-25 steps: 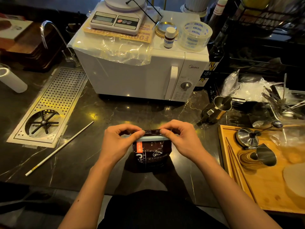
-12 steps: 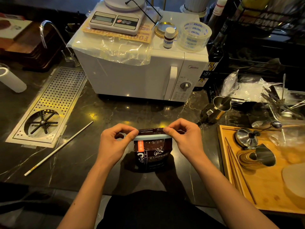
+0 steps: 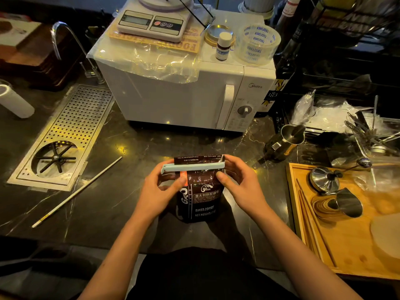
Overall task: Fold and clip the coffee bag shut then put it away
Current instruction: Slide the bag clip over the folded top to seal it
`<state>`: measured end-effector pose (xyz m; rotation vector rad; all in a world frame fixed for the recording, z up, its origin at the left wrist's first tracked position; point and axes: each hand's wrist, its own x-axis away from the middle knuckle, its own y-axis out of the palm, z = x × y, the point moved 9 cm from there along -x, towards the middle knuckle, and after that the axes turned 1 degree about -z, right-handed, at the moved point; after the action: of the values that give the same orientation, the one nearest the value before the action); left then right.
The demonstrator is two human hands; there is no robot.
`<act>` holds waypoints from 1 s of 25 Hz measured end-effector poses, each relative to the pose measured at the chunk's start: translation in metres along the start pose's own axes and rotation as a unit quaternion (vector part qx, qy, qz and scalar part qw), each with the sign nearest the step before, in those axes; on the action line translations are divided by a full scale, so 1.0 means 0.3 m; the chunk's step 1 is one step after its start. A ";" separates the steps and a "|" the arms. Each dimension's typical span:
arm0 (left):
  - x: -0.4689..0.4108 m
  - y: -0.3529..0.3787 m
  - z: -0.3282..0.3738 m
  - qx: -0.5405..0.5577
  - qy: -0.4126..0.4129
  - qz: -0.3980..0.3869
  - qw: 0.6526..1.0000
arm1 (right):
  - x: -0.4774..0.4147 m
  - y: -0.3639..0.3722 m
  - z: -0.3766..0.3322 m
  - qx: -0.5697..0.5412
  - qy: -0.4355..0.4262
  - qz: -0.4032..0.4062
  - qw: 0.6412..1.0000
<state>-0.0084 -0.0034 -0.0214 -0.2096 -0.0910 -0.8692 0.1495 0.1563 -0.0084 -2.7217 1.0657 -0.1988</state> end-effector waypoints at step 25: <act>0.020 0.038 -0.095 -0.001 -0.055 0.029 0.998 | 0.028 0.060 0.141 -0.024 0.061 -0.001 0.998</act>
<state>0.0041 -0.0069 -0.0498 -0.2608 -0.1852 -0.7994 0.1523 0.1439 -0.0534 -2.7838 1.1124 -0.3481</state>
